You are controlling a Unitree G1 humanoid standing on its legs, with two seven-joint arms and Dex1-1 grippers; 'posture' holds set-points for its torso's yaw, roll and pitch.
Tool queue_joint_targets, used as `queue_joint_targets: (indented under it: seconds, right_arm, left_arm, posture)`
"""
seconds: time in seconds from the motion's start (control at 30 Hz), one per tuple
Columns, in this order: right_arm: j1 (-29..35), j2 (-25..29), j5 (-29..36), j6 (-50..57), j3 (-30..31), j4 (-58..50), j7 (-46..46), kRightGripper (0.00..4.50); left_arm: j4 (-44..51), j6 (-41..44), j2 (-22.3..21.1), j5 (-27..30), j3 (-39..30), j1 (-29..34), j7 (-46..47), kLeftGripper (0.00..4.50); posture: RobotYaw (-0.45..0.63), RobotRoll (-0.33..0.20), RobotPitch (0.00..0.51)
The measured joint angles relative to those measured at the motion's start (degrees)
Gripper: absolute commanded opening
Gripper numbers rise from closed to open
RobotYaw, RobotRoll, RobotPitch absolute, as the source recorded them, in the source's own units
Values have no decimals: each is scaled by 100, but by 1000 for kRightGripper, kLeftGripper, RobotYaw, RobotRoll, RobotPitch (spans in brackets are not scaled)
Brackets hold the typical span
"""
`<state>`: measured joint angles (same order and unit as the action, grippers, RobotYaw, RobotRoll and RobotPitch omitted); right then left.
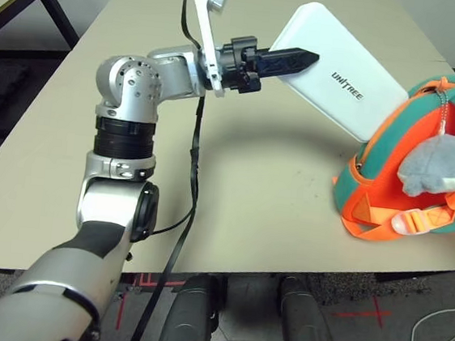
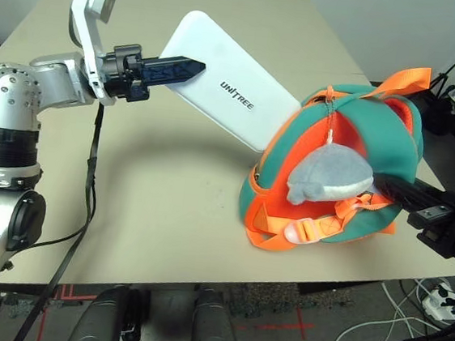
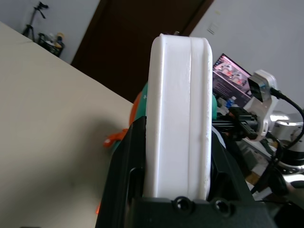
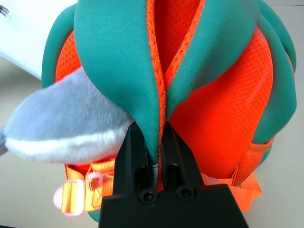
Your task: Put the pencil case into the backpack and zip it.
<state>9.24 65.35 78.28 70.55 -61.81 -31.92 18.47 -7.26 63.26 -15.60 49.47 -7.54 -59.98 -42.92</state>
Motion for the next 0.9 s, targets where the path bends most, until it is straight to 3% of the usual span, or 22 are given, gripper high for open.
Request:
queue_joint_targets:
  seconds: [0.17,0.6,0.77,0.9]
  right_arm:
    - [7,-10,-207,-2,10,30,139,80]
    - [-82,-142,-1093,-209,306,290,574,80]
    - [-351,-139,-1257,-248,508,404,687,80]
    - [-623,-101,-1303,-248,645,459,745,80]
  left_arm:
    - [289,328,-32,124,-28,19,72,1461]
    - [878,1040,-612,638,-152,85,74,1461]
    - [987,835,-357,617,-93,345,176,1461]
    - [977,142,-83,128,331,523,219,1460]
  posture:
    - [-231,0,139]
    - [-207,0,128]
    - [-201,0,129]
    - [-201,0,132]
